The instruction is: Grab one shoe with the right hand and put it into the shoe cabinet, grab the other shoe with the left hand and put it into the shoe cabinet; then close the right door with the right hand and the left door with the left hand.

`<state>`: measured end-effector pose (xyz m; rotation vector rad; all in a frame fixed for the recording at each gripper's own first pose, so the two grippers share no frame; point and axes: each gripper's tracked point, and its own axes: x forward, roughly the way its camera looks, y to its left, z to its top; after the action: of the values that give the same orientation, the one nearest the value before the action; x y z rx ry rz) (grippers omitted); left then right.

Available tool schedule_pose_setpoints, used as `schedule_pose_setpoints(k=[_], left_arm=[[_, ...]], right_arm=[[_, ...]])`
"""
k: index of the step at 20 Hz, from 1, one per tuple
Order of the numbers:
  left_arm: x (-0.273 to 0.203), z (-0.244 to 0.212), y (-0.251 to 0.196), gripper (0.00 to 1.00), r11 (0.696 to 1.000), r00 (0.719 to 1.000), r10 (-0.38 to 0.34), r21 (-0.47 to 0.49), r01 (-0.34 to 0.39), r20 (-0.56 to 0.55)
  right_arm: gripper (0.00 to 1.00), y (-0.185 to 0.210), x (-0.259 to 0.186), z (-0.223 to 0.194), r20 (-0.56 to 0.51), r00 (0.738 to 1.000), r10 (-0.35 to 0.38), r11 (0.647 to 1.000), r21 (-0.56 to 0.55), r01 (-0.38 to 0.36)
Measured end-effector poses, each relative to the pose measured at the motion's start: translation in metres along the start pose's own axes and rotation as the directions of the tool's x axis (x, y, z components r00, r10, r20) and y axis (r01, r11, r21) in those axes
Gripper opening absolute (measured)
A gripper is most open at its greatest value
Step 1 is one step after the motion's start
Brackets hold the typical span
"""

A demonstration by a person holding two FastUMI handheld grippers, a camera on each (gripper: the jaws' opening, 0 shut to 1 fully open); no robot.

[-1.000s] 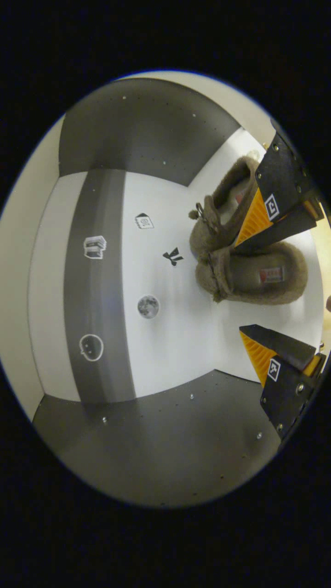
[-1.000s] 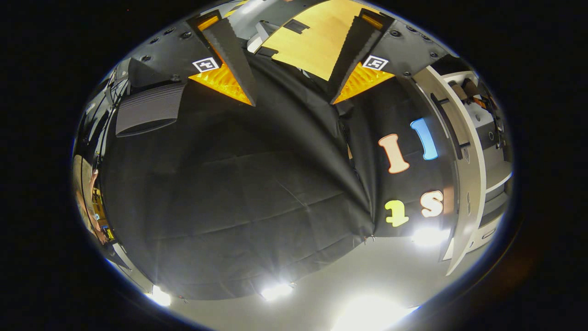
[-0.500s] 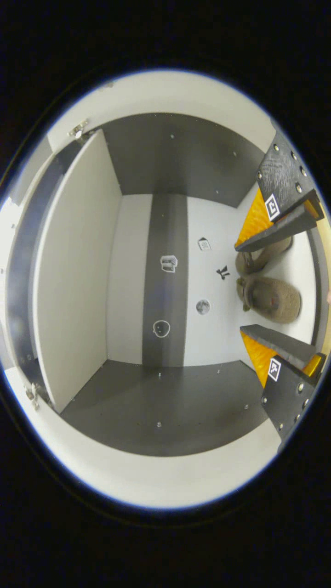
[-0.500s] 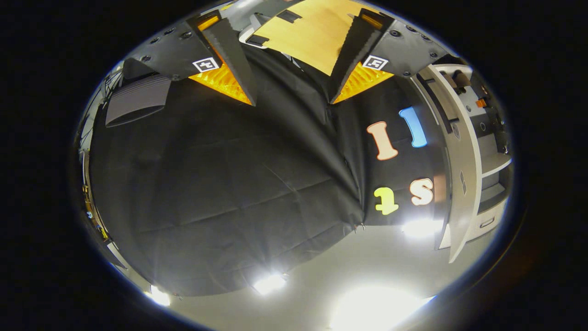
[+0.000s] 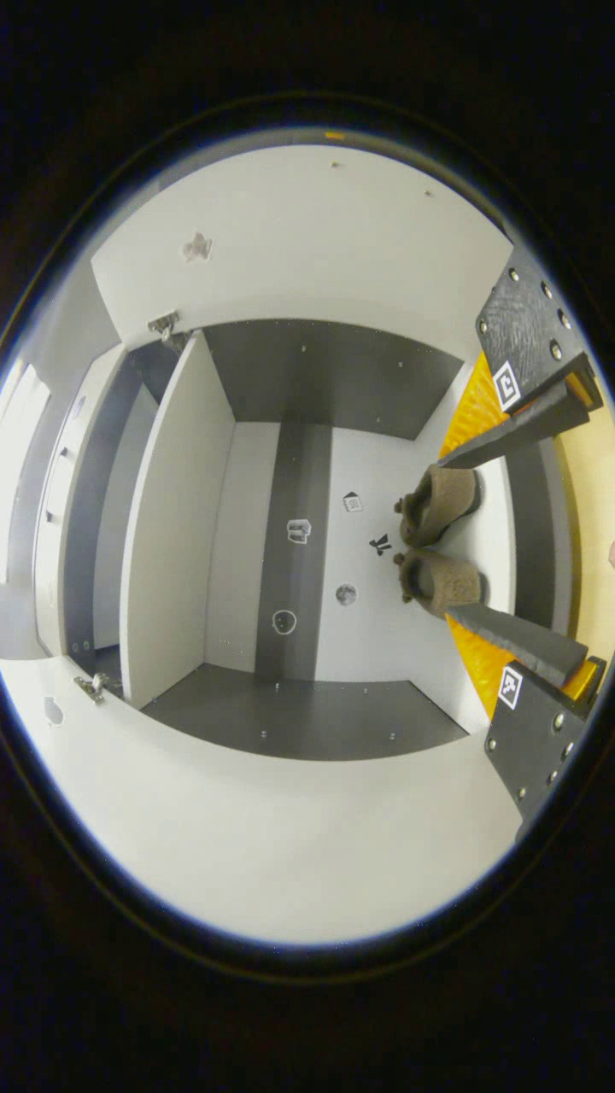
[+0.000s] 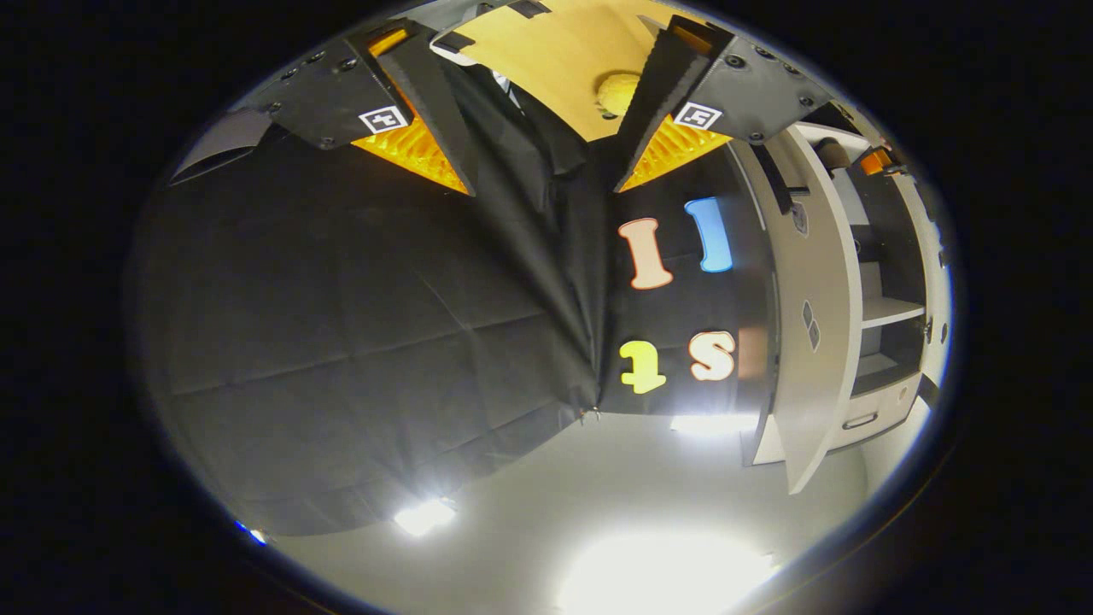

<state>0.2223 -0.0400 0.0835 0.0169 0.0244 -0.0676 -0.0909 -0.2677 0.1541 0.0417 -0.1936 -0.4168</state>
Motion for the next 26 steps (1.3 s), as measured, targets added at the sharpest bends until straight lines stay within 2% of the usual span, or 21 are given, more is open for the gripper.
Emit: schedule_pose_setpoints(k=[3, 4, 5, 6, 7, 8, 12, 13, 14, 15, 16, 19, 20, 21, 25, 26], left_arm=[[-0.032, -0.016, -0.002, 0.99, 1.0, 0.999, -0.008, 0.015, 0.008, -0.043], [-0.041, -0.02, -0.003, 0.99, 1.0, 0.998, -0.009, -0.003, 0.009, -0.057], [-0.049, -0.023, -0.004, 0.99, 1.0, 0.997, -0.007, -0.017, 0.005, -0.071], [-0.056, -0.025, -0.005, 0.99, 1.0, 0.997, -0.006, -0.03, 0.003, -0.08], [-0.064, -0.024, -0.008, 0.99, 0.999, 0.997, -0.012, -0.034, 0.01, -0.08], [-0.071, -0.023, -0.01, 0.92, 1.0, 0.997, -0.015, -0.028, 0.013, -0.074], [-0.087, -0.028, -0.011, 0.91, 1.0, 0.996, 0.008, -0.015, -0.01, -0.084], [-0.089, -0.031, -0.013, 0.91, 1.0, 0.996, 0.011, -0.027, -0.013, -0.09], [-0.09, -0.036, -0.013, 0.91, 0.999, 0.995, 0.013, -0.038, -0.016, -0.097], [-0.089, -0.037, -0.014, 0.91, 0.999, 0.995, 0.011, -0.048, -0.016, -0.101], [-0.088, -0.038, -0.014, 0.92, 0.998, 0.995, 0.007, -0.055, -0.013, -0.101], [-0.079, -0.042, -0.02, 0.92, 0.998, 0.993, -0.04, -0.06, 0.034, -0.111], [-0.075, -0.045, -0.023, 0.92, 0.997, 0.991, -0.062, -0.06, 0.055, -0.119], [-0.073, -0.048, -0.026, 0.92, 0.995, 0.988, -0.084, -0.058, 0.077, -0.131], [-0.071, -0.045, -0.032, 0.91, 0.988, 0.98, -0.15, -0.056, 0.144, -0.13], [-0.073, -0.044, -0.034, 0.91, 0.985, 0.977, -0.171, -0.056, 0.165, -0.128]], right_arm=[[0.97, 0.017, 0.032, -0.004, -0.019, 0.997, 0.076, 0.997, -0.02, -0.076], [0.97, 0.03, 0.042, -0.004, -0.021, 0.993, 0.115, 0.993, -0.012, -0.115], [0.92, 0.048, 0.052, -0.005, -0.02, 0.987, 0.159, 0.987, -0.005, -0.159], [0.97, 0.064, 0.06, -0.007, -0.023, 0.979, 0.205, 0.979, -0.005, -0.205], [0.97, 0.08, 0.066, -0.013, -0.033, 0.968, 0.249, 0.968, -0.012, -0.249], [0.97, 0.095, 0.07, -0.019, -0.046, 0.957, 0.288, 0.957, -0.022, -0.289], [0.98, 0.141, 0.075, -0.043, -0.112, 0.905, 0.409, 0.907, -0.059, -0.417], [0.98, 0.142, 0.077, -0.046, -0.122, 0.906, 0.406, 0.906, -0.071, -0.416], [0.92, 0.142, 0.077, -0.044, -0.121, 0.905, 0.407, 0.905, -0.076, -0.418], [0.9, 0.141, 0.075, -0.043, -0.12, 0.907, 0.404, 0.907, -0.071, -0.414], [0.94, 0.141, 0.072, -0.043, -0.126, 0.906, 0.403, 0.909, -0.06, -0.413], [0.94, 0.145, 0.067, -0.041, -0.123, 0.919, 0.376, 0.919, -0.077, -0.386], [0.89, 0.148, 0.064, -0.04, -0.118, 0.921, 0.37, 0.92, -0.094, -0.382], [0.94, 0.155, 0.06, -0.039, -0.113, 0.92, 0.374, 0.917, -0.104, -0.385], [0.95, 0.195, 0.025, -0.049, -0.135, 0.896, 0.424, 0.901, -0.034, -0.432], [0.9, 0.205, 0.019, -0.048, -0.129, 0.894, 0.429, 0.9, -0.021, -0.435]])
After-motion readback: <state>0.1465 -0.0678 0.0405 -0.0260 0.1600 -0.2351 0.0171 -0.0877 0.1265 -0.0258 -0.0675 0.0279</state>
